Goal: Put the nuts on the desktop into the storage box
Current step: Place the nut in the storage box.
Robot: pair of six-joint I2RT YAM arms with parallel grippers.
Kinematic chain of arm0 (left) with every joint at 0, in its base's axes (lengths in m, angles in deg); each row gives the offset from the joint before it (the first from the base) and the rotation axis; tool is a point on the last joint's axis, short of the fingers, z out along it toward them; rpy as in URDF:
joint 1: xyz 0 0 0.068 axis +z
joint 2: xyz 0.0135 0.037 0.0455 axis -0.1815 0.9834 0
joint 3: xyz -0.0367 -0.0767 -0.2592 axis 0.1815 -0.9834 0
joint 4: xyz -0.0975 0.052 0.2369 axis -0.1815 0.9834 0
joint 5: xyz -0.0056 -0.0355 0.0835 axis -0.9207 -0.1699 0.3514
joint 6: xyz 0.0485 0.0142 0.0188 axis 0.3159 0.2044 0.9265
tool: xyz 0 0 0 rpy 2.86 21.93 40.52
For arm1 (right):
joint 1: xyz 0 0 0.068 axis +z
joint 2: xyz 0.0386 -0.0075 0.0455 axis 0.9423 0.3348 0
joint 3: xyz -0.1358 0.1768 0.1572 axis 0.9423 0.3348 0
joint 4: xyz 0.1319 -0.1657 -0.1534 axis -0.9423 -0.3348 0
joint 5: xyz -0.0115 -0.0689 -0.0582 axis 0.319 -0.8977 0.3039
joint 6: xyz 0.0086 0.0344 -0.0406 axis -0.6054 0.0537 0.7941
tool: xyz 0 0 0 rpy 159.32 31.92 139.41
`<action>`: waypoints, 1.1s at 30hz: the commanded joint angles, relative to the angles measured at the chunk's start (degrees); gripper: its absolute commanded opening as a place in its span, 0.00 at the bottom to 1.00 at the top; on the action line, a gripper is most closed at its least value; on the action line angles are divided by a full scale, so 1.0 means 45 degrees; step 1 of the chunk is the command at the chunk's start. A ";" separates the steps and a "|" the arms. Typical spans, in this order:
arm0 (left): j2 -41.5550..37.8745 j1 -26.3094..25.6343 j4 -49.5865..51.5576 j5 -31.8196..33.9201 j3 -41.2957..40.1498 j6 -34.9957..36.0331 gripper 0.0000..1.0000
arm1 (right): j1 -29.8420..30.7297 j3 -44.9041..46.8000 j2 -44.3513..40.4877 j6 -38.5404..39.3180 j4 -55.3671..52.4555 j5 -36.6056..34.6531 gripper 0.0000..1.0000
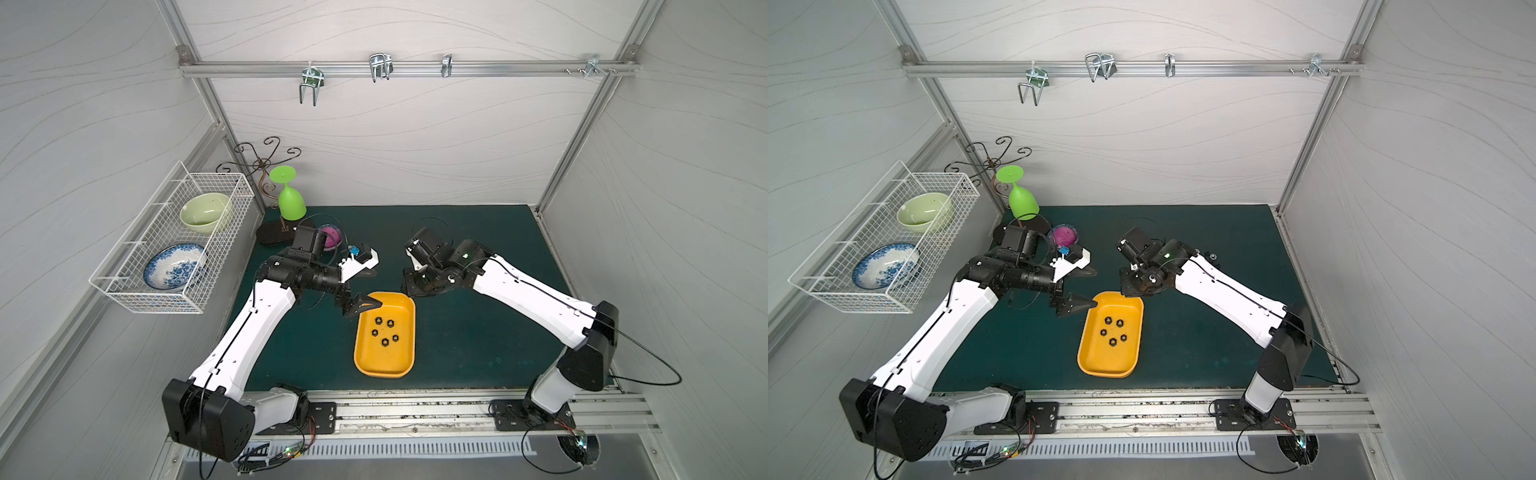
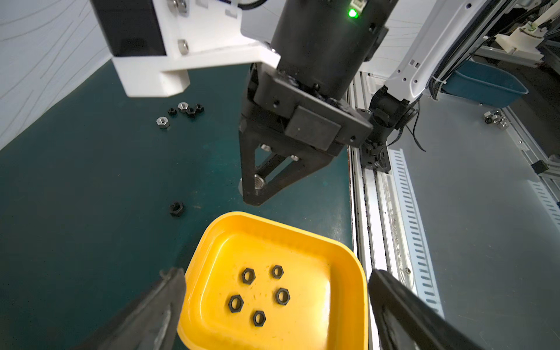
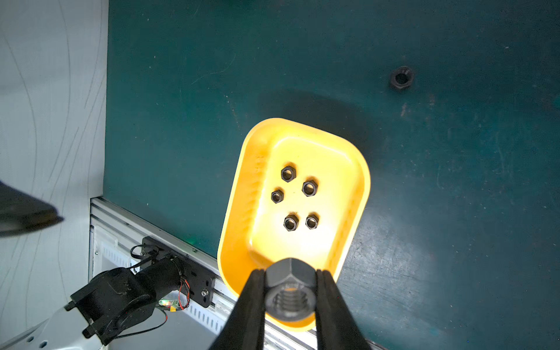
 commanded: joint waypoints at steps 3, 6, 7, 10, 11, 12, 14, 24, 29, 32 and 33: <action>-0.0208 0.0686 0.1368 -0.0214 0.0263 0.1419 0.99 | 0.0631 -0.0261 0.0541 0.0698 0.0445 0.0009 0.21; -0.0195 0.1132 0.1988 -0.0080 0.0094 0.1962 0.99 | 0.0817 -0.0070 0.0689 0.0711 0.0787 0.0171 0.21; -0.0194 0.1260 0.2161 -0.0058 0.0044 0.2114 0.99 | 0.0889 -0.0014 0.0738 0.0712 0.0864 0.0150 0.21; -0.0287 0.1672 0.2584 -0.0045 -0.0206 0.2633 0.98 | 0.1046 -0.0047 0.1184 0.0673 0.0845 -0.0096 0.21; -0.0327 0.1802 0.2662 -0.0037 -0.0312 0.2828 0.99 | 0.1088 -0.0089 0.1330 0.0626 0.0840 -0.0192 0.21; -0.0337 0.1955 0.2718 -0.0038 -0.0410 0.2895 0.99 | 0.1107 -0.0112 0.1515 0.0610 0.0873 -0.0236 0.21; -0.0320 0.2226 0.2753 -0.0019 -0.0597 0.2895 0.99 | 0.1159 -0.0253 0.1879 0.0539 0.0814 -0.0440 0.21; -0.0062 0.2965 0.1713 0.0828 -0.1895 0.2890 0.99 | 0.1319 -0.1242 0.3668 0.0403 0.0095 -0.1681 0.21; 0.0022 0.2966 0.1349 0.0754 -0.2329 0.3195 0.99 | 0.1308 -0.1031 0.4036 -0.0342 0.0136 -0.1950 0.20; 0.0145 0.2965 0.0951 0.0849 -0.2624 0.3278 0.99 | 0.1308 -0.0402 0.4031 -0.0863 0.0755 -0.1571 0.21; 0.0182 0.2964 0.0789 0.0941 -0.2756 0.3246 0.99 | 0.1304 -0.0296 0.4101 -0.1027 0.0817 -0.1477 0.21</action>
